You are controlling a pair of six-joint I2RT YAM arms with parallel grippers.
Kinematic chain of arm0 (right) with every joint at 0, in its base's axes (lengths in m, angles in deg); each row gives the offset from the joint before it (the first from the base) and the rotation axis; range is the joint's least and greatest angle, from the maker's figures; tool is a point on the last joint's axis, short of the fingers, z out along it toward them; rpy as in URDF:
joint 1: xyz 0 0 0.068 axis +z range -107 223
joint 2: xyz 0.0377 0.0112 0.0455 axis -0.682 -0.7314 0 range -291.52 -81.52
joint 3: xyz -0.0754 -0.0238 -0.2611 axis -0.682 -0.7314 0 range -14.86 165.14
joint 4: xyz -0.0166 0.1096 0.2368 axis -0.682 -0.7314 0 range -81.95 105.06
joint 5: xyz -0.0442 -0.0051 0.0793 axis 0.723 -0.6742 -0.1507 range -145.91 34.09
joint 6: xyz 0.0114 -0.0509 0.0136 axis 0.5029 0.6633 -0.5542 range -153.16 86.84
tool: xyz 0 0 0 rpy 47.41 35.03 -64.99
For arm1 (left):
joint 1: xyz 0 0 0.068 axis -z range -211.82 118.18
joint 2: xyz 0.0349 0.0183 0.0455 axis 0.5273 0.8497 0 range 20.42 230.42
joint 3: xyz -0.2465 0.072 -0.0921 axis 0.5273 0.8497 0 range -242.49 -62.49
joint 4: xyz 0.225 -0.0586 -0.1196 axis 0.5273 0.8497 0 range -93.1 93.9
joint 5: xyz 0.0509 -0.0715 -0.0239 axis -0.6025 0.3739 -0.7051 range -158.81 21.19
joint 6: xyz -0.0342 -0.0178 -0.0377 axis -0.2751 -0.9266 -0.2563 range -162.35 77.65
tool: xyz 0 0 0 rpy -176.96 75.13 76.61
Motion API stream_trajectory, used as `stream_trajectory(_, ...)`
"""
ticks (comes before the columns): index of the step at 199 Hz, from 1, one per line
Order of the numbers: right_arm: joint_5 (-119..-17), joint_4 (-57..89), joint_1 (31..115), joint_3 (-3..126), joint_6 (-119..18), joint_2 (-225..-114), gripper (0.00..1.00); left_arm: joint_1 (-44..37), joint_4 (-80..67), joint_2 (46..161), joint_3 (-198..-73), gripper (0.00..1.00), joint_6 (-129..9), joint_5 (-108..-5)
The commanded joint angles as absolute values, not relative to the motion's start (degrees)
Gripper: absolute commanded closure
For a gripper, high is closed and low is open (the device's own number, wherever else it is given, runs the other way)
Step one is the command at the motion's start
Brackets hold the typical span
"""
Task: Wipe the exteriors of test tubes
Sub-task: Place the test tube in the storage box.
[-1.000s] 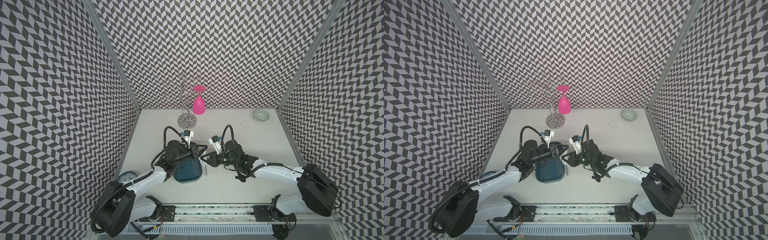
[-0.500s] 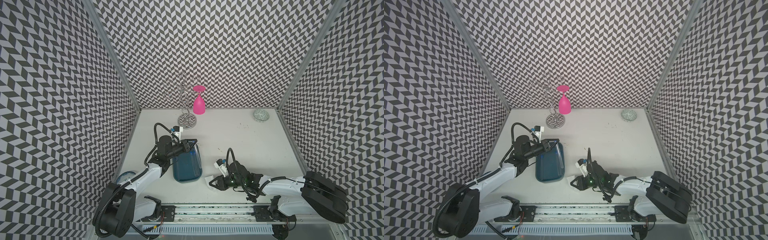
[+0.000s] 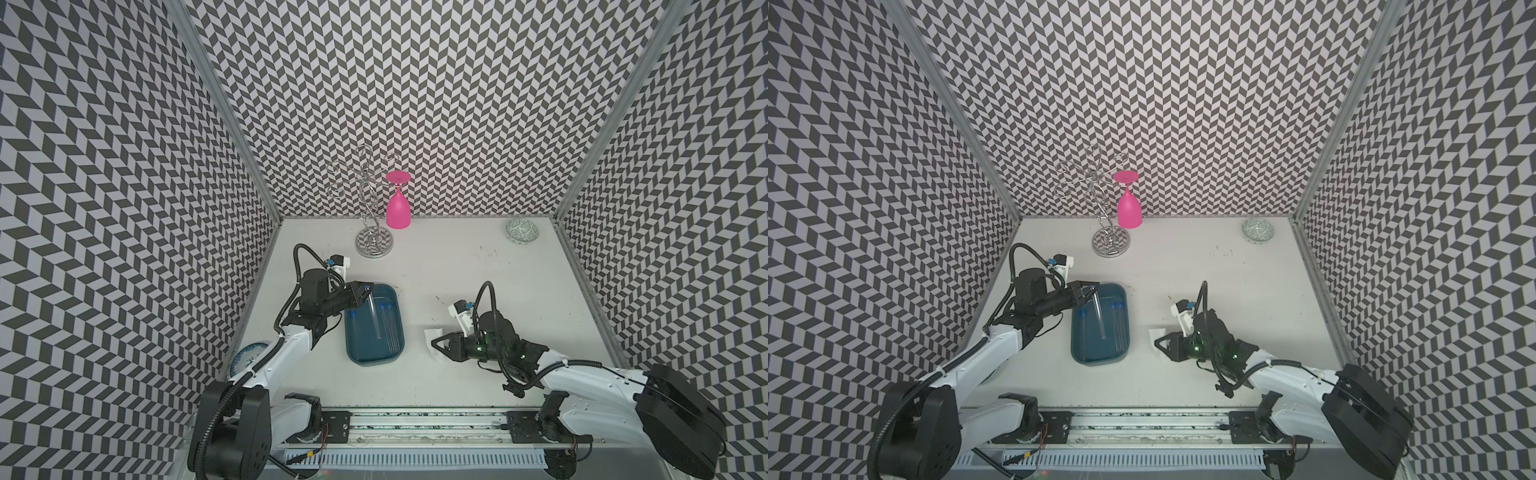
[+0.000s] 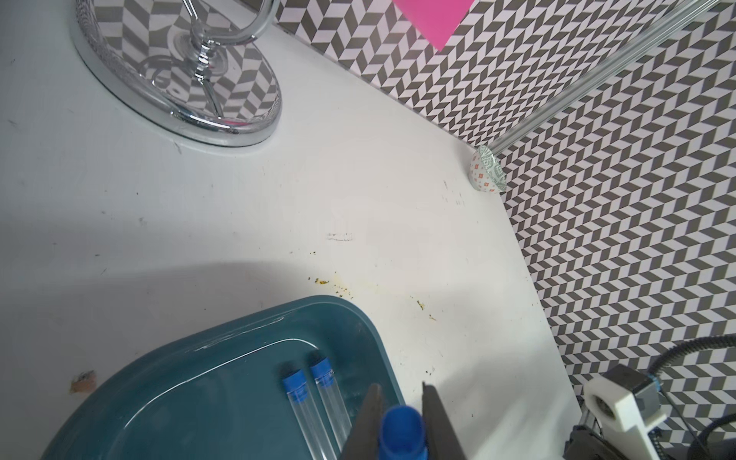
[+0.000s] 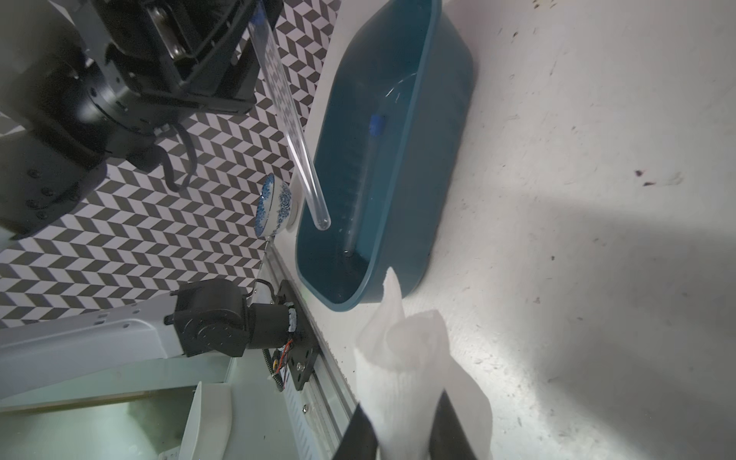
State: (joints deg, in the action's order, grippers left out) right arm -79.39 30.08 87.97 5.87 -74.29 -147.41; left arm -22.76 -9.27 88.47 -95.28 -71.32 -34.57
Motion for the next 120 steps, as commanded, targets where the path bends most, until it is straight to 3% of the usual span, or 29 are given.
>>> stream_trajectory(1,-81.39,31.12,86.56,6.26,-71.77,-146.87,0.82,-23.03,-6.97,91.35,-93.95,0.82,-68.46,-35.95)
stream_trajectory(64,-80.85,31.42,85.58,4.65,-71.40,-147.43,0.82,-20.53,-9.62,100.98,-93.93,0.81,-69.10,-40.55)
stream_trajectory(120,-72.38,27.39,85.36,7.69,-69.10,-153.07,0.81,-18.85,-11.27,105.30,-95.49,0.78,-70.99,-43.57)
